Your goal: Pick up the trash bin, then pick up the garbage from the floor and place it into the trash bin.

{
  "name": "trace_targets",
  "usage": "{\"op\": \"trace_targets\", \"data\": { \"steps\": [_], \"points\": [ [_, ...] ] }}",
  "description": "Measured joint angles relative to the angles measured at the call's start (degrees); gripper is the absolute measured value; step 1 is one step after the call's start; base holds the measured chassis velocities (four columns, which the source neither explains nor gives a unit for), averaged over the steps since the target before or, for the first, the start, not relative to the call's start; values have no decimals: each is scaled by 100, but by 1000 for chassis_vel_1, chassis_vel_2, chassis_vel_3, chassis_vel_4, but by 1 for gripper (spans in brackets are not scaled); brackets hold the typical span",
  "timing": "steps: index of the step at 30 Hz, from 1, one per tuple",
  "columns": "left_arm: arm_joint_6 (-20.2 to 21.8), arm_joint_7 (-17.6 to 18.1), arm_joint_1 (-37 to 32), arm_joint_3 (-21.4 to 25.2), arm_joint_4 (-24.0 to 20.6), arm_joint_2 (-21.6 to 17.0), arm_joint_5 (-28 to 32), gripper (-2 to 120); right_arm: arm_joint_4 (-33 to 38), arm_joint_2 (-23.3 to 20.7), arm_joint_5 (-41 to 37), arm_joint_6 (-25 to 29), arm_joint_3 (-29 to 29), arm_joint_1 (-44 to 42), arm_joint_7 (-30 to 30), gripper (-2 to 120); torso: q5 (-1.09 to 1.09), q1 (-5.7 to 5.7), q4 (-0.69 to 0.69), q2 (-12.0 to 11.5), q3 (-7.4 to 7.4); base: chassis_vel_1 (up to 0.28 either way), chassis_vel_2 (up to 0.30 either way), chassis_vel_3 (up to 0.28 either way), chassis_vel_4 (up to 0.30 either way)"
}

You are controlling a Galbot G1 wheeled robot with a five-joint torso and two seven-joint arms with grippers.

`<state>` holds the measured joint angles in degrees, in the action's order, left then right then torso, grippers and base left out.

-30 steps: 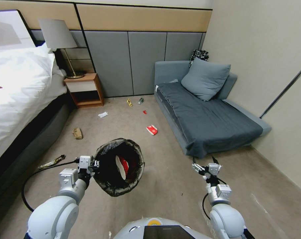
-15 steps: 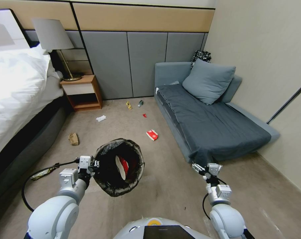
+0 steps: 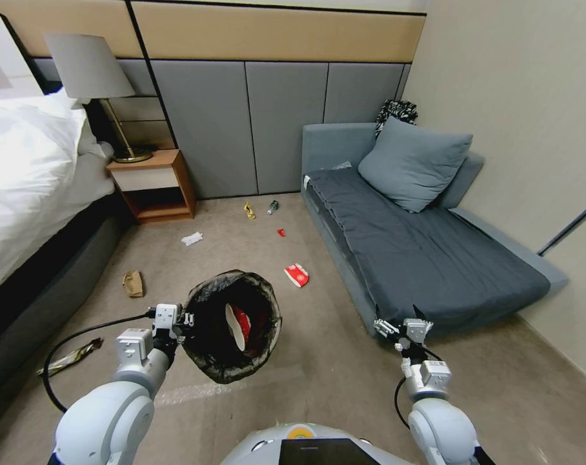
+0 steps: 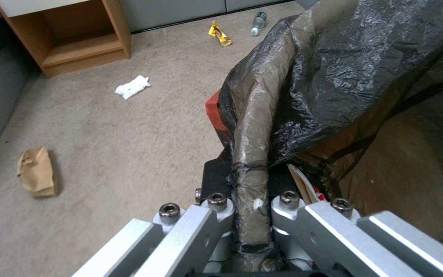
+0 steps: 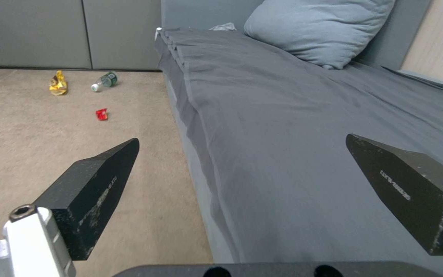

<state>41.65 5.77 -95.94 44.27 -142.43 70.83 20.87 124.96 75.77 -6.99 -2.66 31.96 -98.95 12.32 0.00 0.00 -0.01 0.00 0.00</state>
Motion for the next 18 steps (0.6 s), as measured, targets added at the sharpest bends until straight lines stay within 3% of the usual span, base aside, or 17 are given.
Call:
{"op": "trace_targets", "data": {
  "steps": [18],
  "points": [
    [-1, -3, 7, -11, 20, -10, -6, 1, -23, -5, 18, 6, -32, 23, 0, 100, 1, 0, 2, 0, 0, -149, 151, 143, -155]
  ]
}}
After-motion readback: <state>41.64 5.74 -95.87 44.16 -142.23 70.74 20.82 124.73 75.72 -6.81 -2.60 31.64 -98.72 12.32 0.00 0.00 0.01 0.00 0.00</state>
